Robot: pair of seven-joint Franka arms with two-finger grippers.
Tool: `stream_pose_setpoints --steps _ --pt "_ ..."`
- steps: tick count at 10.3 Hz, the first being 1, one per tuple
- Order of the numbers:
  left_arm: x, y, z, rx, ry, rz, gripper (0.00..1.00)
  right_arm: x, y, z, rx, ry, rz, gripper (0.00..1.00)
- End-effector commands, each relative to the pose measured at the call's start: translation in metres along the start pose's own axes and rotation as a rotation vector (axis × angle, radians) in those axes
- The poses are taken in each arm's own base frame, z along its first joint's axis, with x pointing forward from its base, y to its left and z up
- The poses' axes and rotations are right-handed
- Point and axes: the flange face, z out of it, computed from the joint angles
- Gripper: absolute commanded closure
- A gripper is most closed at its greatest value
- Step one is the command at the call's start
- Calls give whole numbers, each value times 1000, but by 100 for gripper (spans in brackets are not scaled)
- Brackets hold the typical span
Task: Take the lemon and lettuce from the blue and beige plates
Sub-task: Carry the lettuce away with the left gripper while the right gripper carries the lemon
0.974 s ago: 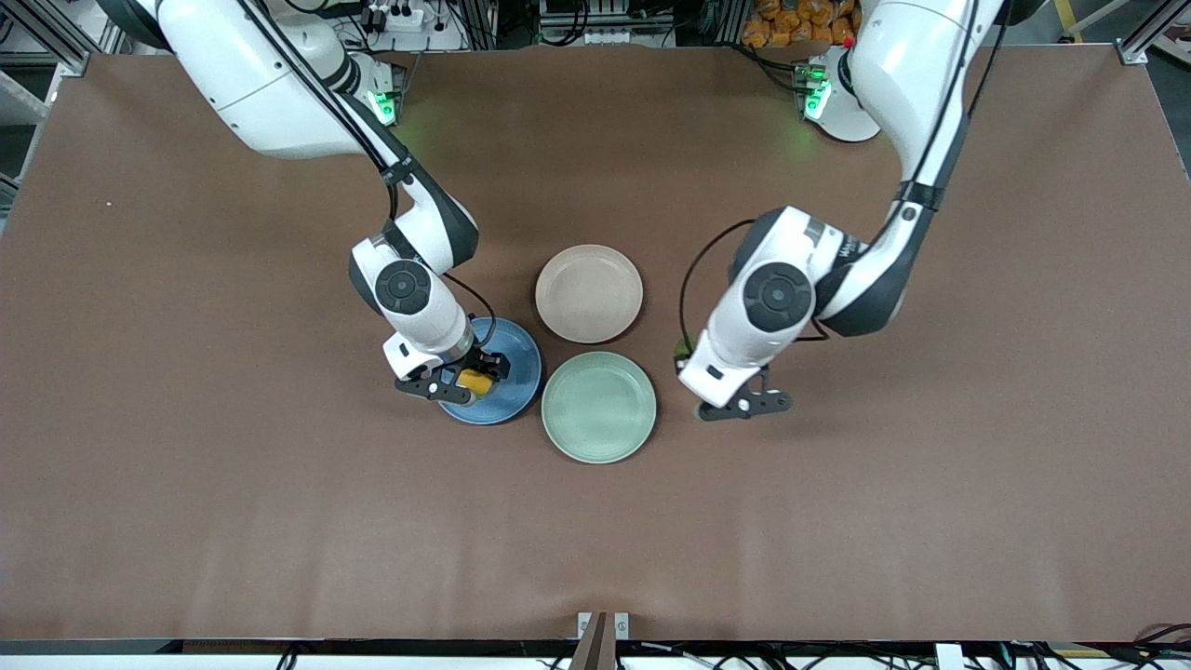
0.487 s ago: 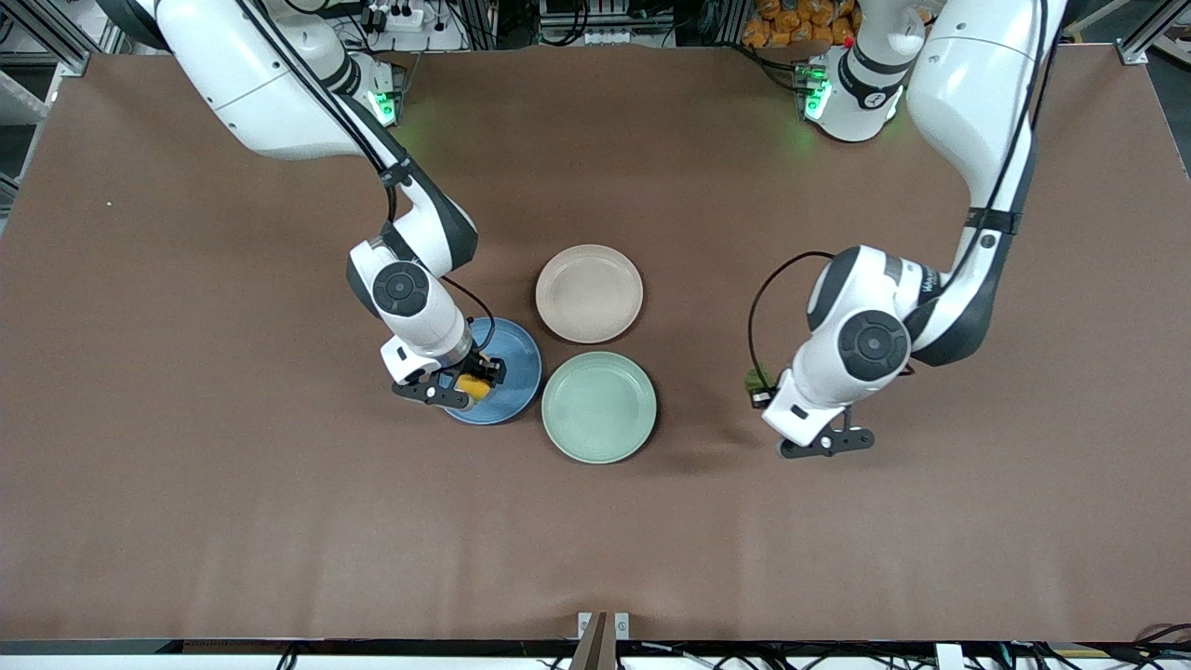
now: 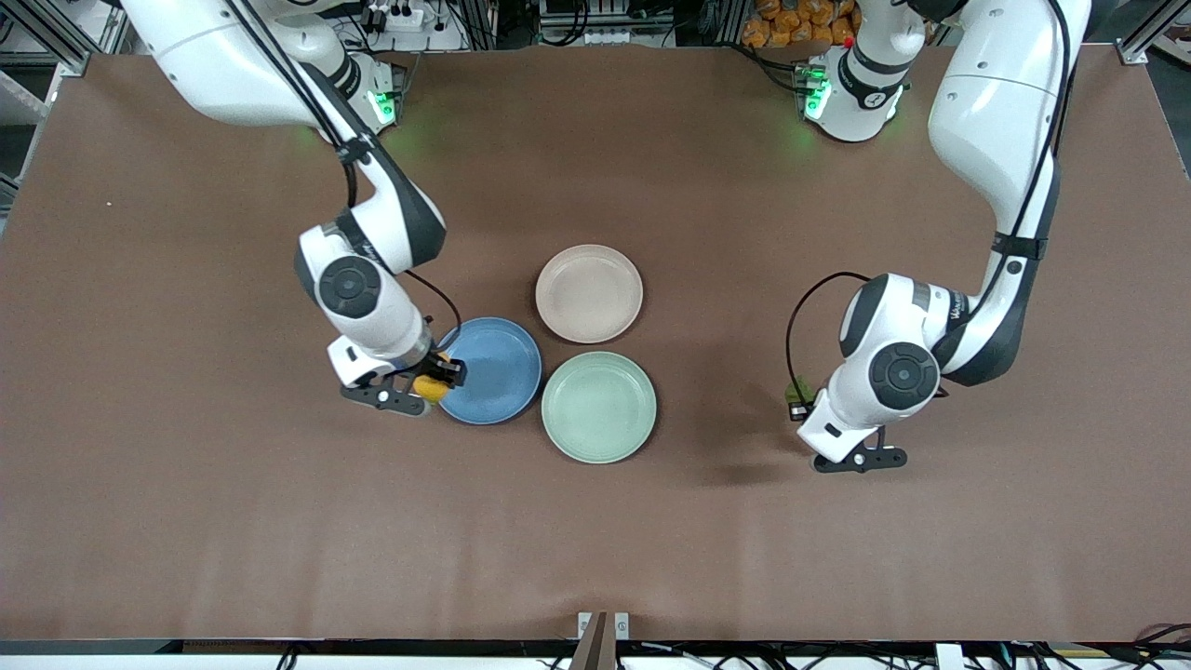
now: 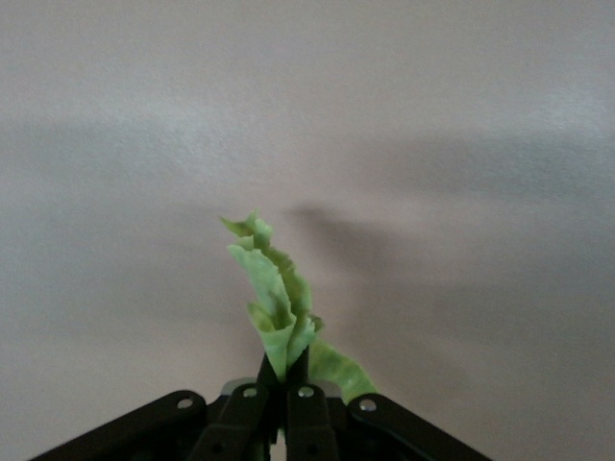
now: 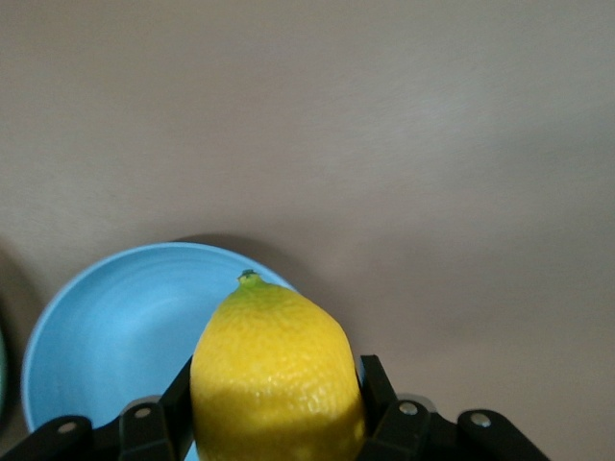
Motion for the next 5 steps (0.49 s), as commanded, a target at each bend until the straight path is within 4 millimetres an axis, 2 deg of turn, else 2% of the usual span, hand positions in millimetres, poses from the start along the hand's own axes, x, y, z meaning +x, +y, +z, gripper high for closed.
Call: stream_pose_setpoints --steps 1,2,5 --pt "13 -19 1 -6 50 41 9 1 47 -13 -28 -37 -69 84" --pt "15 -16 -1 -13 84 38 0 6 68 -10 -40 -44 -107 84" --pt "8 -20 -3 -7 77 26 0 17 131 6 -64 -52 -184 84"
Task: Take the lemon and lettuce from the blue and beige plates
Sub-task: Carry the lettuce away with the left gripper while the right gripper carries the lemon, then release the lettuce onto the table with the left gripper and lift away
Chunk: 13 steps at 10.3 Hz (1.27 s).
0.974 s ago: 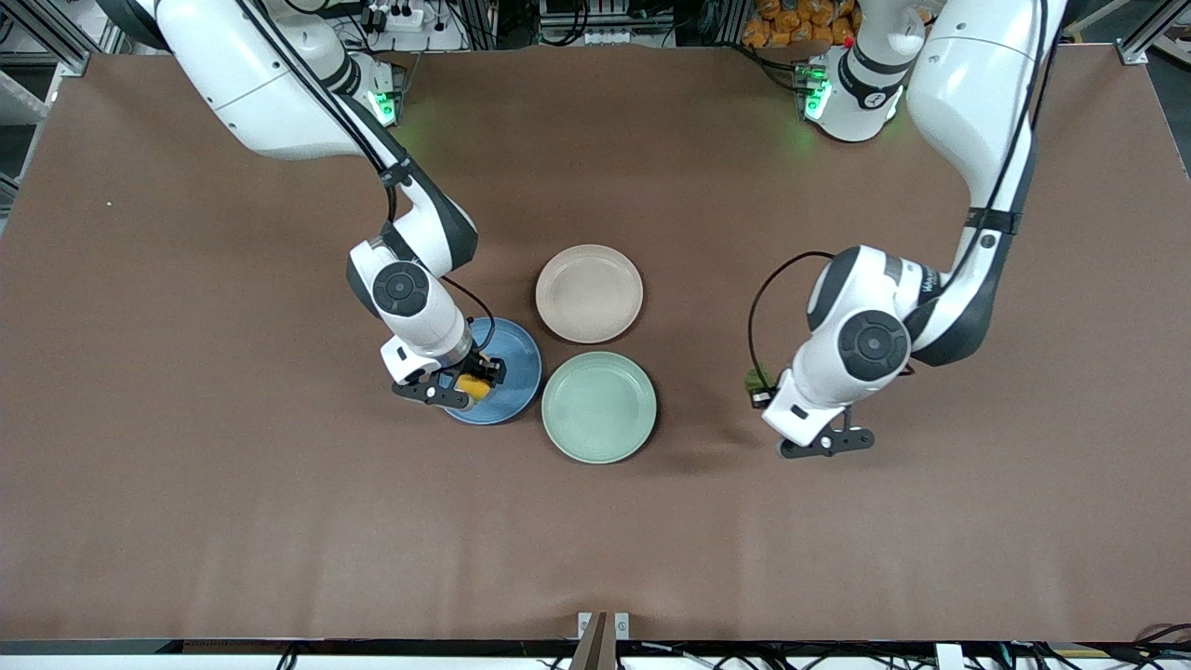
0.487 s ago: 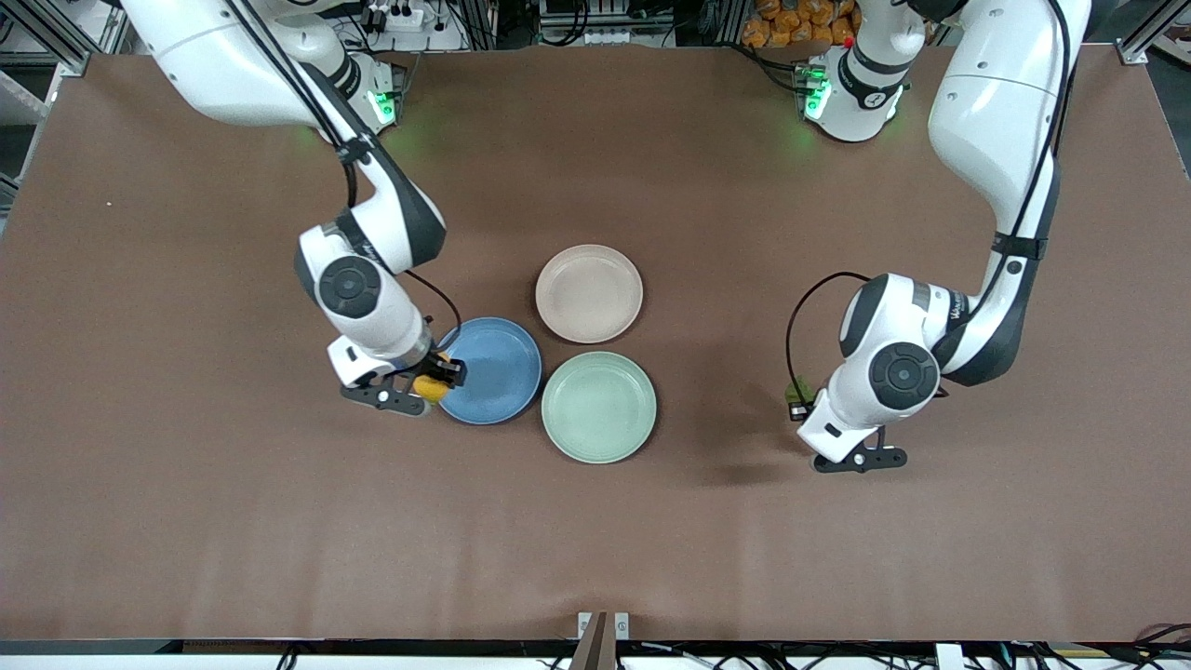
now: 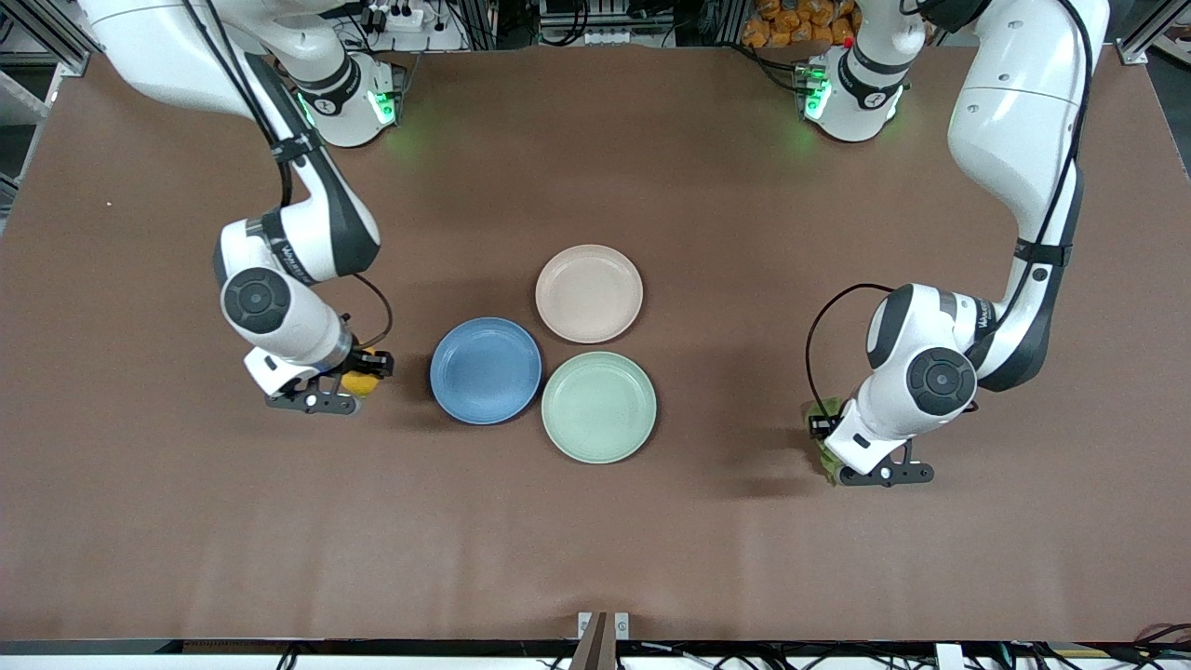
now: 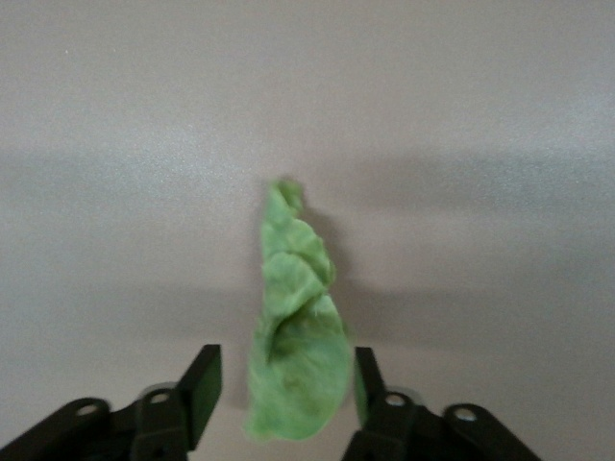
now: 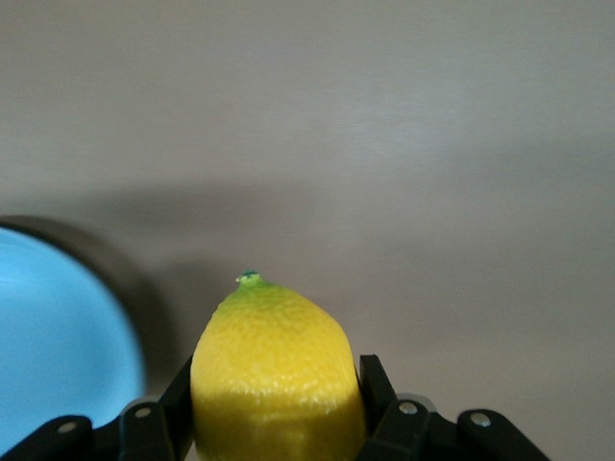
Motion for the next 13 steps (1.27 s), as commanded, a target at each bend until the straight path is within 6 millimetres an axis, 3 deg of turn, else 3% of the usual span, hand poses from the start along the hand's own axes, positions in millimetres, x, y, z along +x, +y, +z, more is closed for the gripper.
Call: stream_pose_setpoints --steps 1,2,5,7,10,11,13 --pt "-15 -2 -10 16 7 -6 0 -14 53 3 34 5 -63 84" --pt "-23 -8 -19 -1 -1 -43 0 -19 77 7 66 6 -79 84" --pt "-64 -54 -44 -47 -11 -118 0 -32 140 18 77 -17 -138 86" --pt "-81 -71 -64 -84 -9 -155 0 -46 173 44 72 7 -177 86" --pt "-105 -58 -77 -89 -12 -140 0 -57 173 63 73 6 -177 86" --pt "-109 -46 -83 -93 -11 -123 0 -60 172 70 72 18 -175 86" --pt "-109 -43 -93 -94 5 -103 0 -61 168 79 70 17 -179 85"
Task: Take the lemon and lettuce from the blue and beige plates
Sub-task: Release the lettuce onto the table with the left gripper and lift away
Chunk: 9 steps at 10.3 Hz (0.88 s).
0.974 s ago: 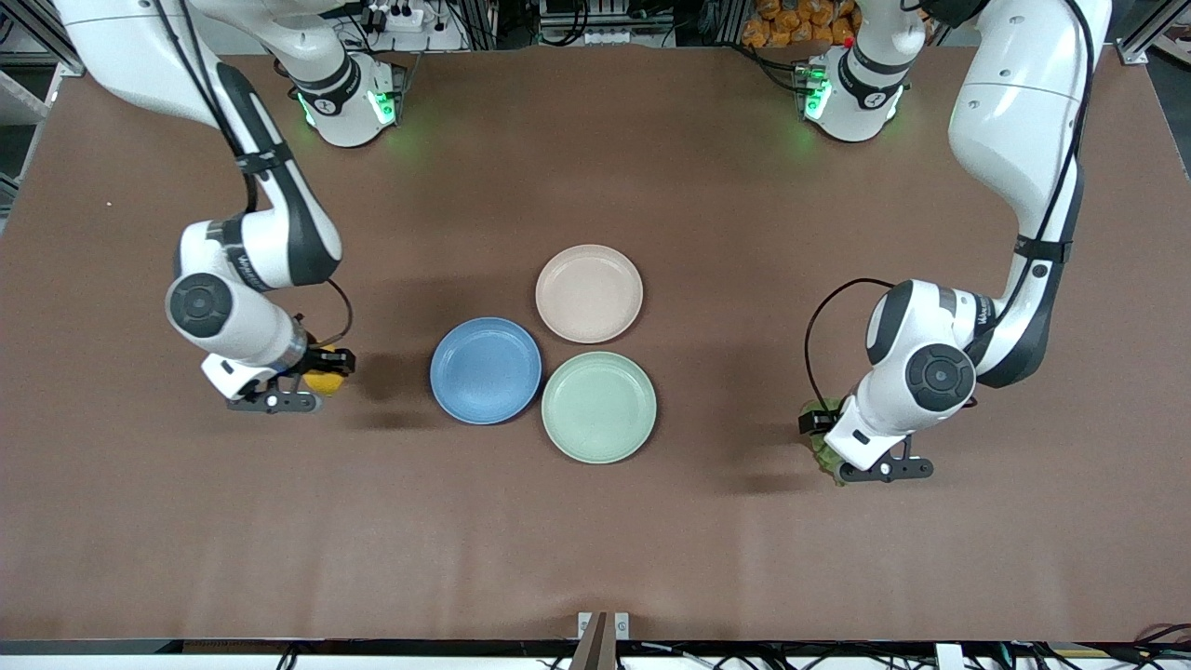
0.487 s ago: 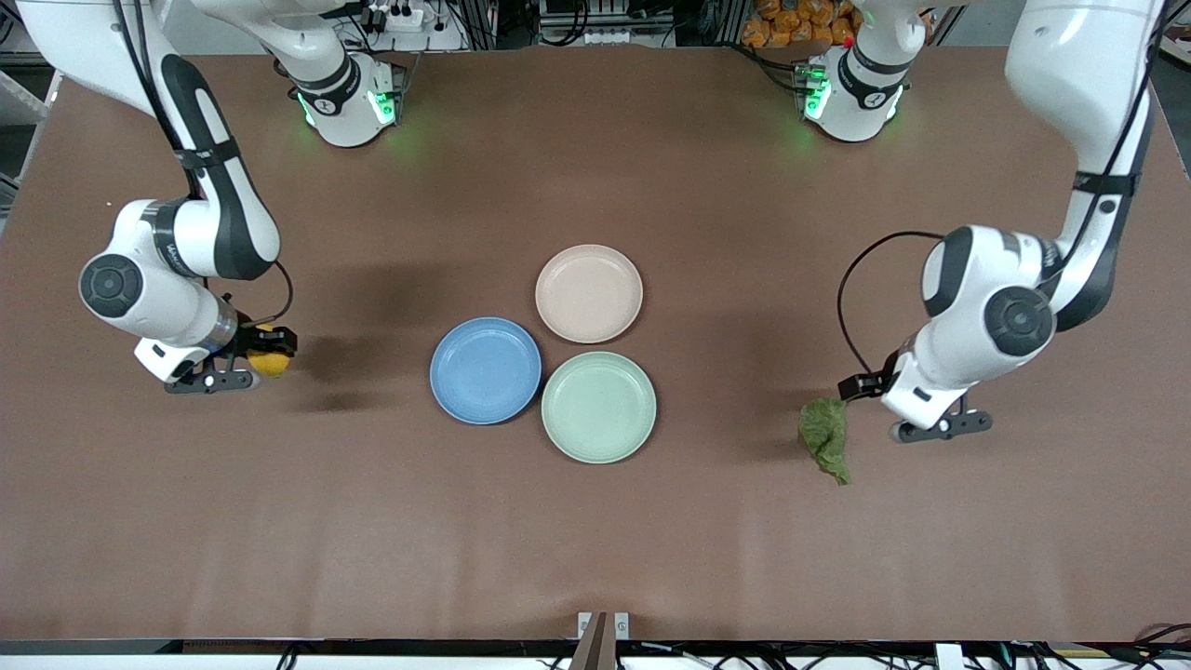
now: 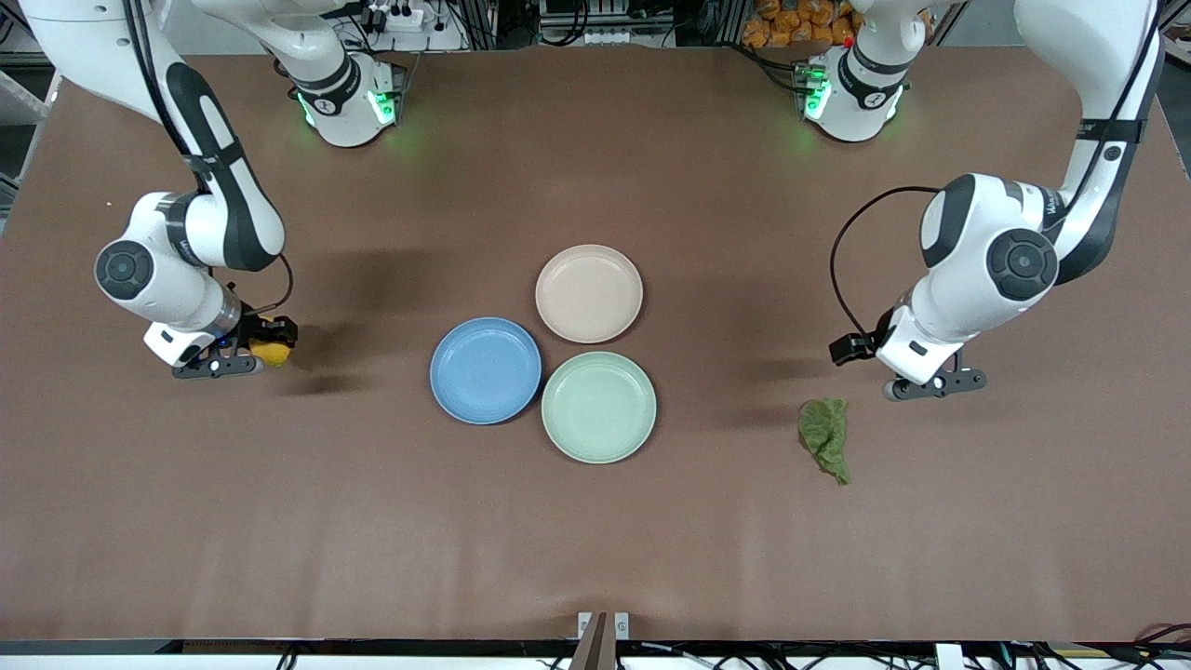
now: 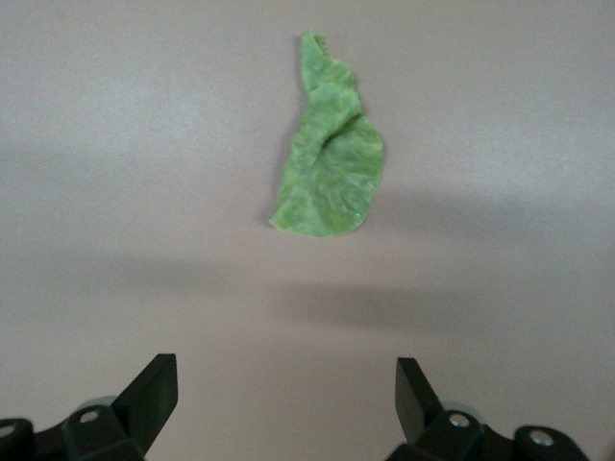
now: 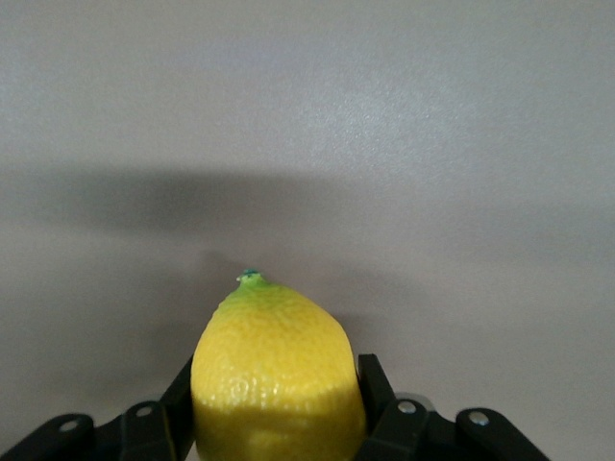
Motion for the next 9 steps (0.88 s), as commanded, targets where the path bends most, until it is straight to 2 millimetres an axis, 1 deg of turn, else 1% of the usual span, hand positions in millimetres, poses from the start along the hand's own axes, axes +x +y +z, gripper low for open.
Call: stream_pose_setpoints --steps 1,3,4,5,7,8,9 --pt "-8 -2 -16 -3 28 8 0 -5 -7 4 21 9 -8 85" --pt "-10 -5 -20 21 28 108 0 -2 -11 8 18 19 -14 85" --pt "-14 -2 -19 40 30 156 0 -1 -15 9 18 20 -22 84" --pt "-25 -4 -16 66 22 164 0 0 -18 10 19 23 -24 84" --pt "-52 -10 -8 93 -9 185 0 5 -33 11 26 32 -39 83" --pt "-62 -8 -5 100 -19 197 0 5 -33 13 26 31 -40 79" --pt "-66 -14 -7 108 -27 188 0 6 -33 12 26 34 -39 47"
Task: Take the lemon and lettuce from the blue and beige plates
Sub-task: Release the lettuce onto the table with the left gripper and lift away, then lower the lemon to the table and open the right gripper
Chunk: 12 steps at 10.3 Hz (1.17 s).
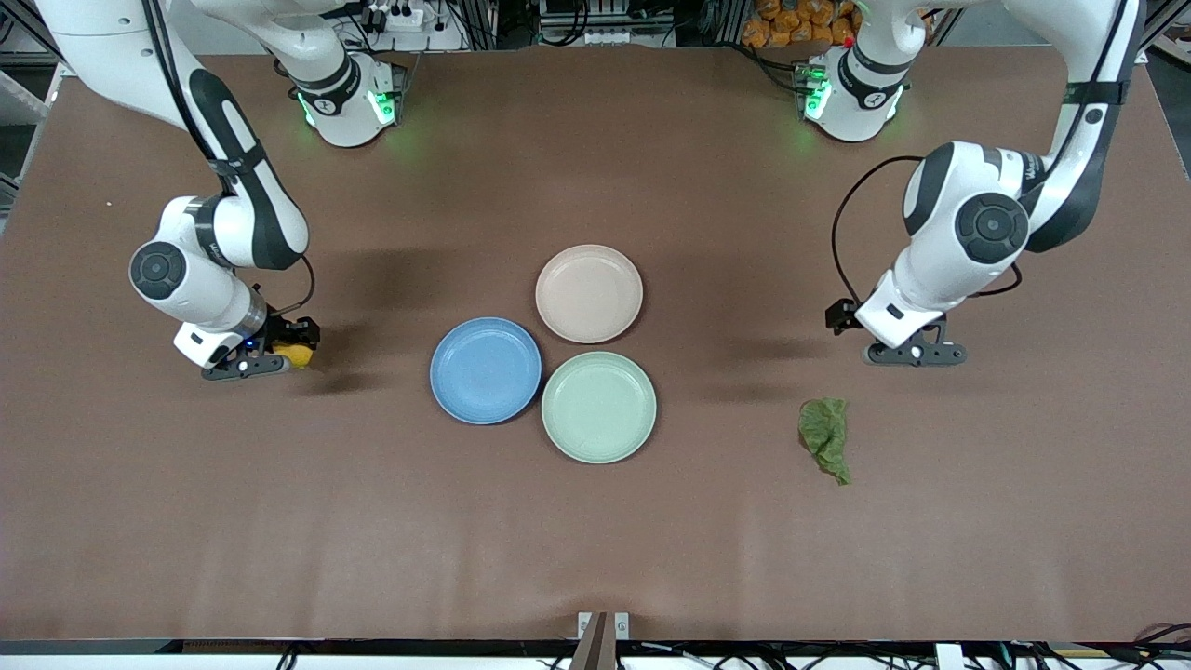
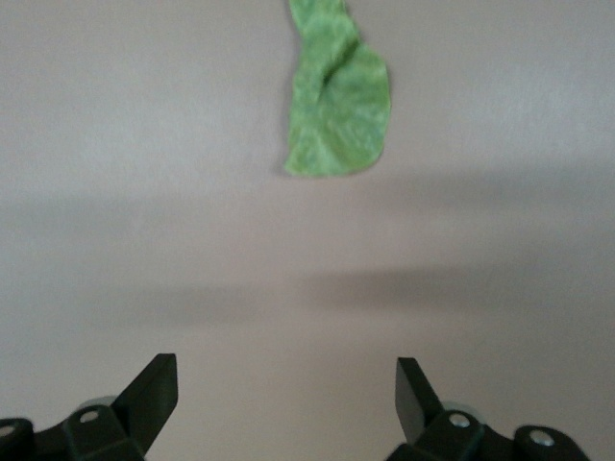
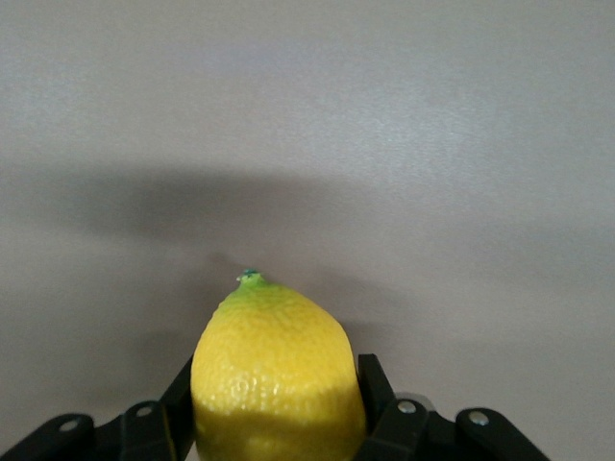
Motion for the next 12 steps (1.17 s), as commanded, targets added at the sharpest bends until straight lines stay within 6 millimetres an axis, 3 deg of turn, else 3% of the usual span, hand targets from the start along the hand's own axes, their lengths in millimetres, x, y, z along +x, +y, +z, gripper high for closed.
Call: stream_pose_setpoints --steps 1,4,6,7,8,9,12 --pt "-25 -14 -15 18 -15 8 0 0 0 2 13 12 9 0" --pt "-42 -21 -39 37 -72 -8 0 1 2 0 14 7 12 0" --pt "-43 -18 -51 37 -66 -5 0 7 2 -5 12 16 12 0" --pt "-36 -15 -66 25 -34 -7 0 9 2 -9 11 22 12 0" --pt "-22 -11 -99 -22 28 -33 0 13 5 -19 15 16 18 0" --pt "-10 -7 -135 -56 97 -45 0 22 5 -40 26 -23 17 0" --pt "1 -7 -189 -72 185 -39 0 44 7 -109 50 -134 49 0"
